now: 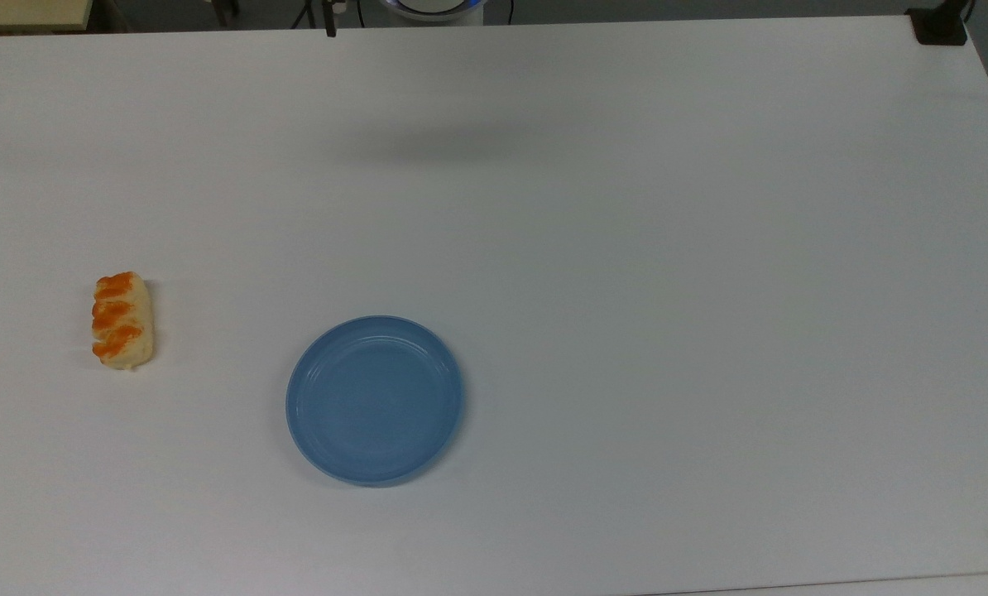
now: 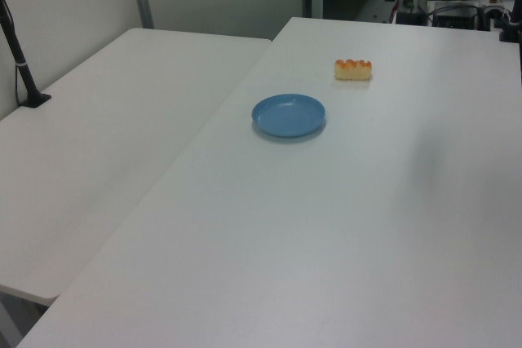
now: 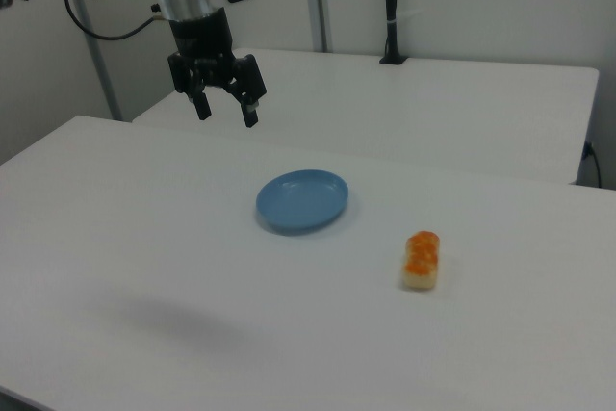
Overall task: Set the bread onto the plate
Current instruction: 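Move the open gripper over toward the glazed bread roll, then lower the gripper onto the bread roll and close on it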
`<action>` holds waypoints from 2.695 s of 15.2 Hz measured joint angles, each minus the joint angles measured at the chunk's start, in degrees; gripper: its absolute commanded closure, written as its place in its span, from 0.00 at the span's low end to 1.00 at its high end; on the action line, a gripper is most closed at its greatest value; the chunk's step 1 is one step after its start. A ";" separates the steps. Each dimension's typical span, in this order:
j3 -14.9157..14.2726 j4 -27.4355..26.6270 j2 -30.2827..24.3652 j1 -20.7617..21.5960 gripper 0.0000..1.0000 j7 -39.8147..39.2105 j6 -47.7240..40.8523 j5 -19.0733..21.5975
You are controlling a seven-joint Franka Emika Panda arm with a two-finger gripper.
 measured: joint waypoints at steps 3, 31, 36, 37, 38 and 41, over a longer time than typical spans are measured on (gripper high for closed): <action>-0.19 -0.11 1.04 -0.01 0.00 0.00 0.00 0.00; -1.11 0.56 3.57 -8.62 0.00 -11.22 3.25 -0.16; -1.23 0.46 10.00 -15.74 0.00 -23.08 11.61 -0.15; -1.23 0.42 12.10 -16.68 0.00 -24.80 14.20 -0.05; -1.23 0.39 14.83 -17.48 0.00 -25.81 17.61 -0.02; -1.10 0.28 22.44 -18.27 0.00 -26.16 27.60 2.23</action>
